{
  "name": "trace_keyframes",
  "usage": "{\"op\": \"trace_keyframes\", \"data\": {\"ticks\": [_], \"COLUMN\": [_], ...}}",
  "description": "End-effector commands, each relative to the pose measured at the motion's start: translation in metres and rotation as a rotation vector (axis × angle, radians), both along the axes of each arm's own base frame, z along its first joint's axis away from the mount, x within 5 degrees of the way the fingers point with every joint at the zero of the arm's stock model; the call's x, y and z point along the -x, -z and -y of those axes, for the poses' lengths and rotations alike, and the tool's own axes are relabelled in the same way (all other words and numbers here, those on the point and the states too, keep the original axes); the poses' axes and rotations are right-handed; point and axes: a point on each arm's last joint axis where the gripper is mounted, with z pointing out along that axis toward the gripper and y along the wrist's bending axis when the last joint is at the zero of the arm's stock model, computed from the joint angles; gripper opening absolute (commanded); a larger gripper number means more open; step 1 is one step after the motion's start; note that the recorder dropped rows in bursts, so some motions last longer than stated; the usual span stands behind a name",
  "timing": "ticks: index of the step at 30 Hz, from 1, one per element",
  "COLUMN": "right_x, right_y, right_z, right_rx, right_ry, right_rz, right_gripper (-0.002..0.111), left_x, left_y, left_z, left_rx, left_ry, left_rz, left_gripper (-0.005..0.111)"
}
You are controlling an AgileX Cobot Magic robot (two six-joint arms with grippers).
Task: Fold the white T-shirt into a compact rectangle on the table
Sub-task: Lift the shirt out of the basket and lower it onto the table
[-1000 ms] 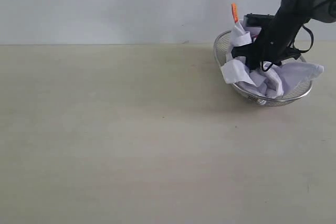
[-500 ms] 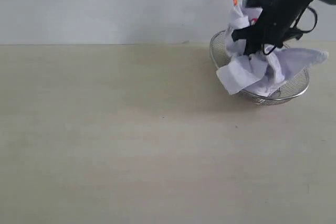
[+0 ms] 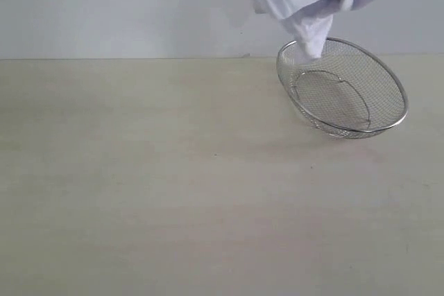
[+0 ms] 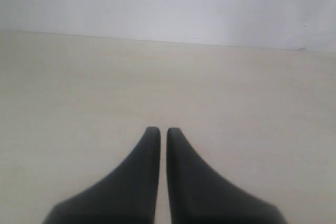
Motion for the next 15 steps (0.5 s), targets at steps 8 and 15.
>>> {"op": "trace_keyframes", "data": {"ticks": [8, 15], "right_x": [0.017, 0.024], "right_y": [0.027, 0.107], "right_z": [-0.118, -0.144], "right_rx": [0.19, 0.241], "right_ry": [-0.137, -0.081], "right_rz": [-0.062, -0.234], "right_gripper": [0.0, 0.0], "left_x": [0.0, 0.0], "left_y": [0.001, 0.001], "left_z": [0.0, 0.0], "left_rx": [-0.004, -0.004], "left_ry": [-0.002, -0.002], "left_rz": [0.004, 0.004], "left_gripper": [0.004, 0.004]}}
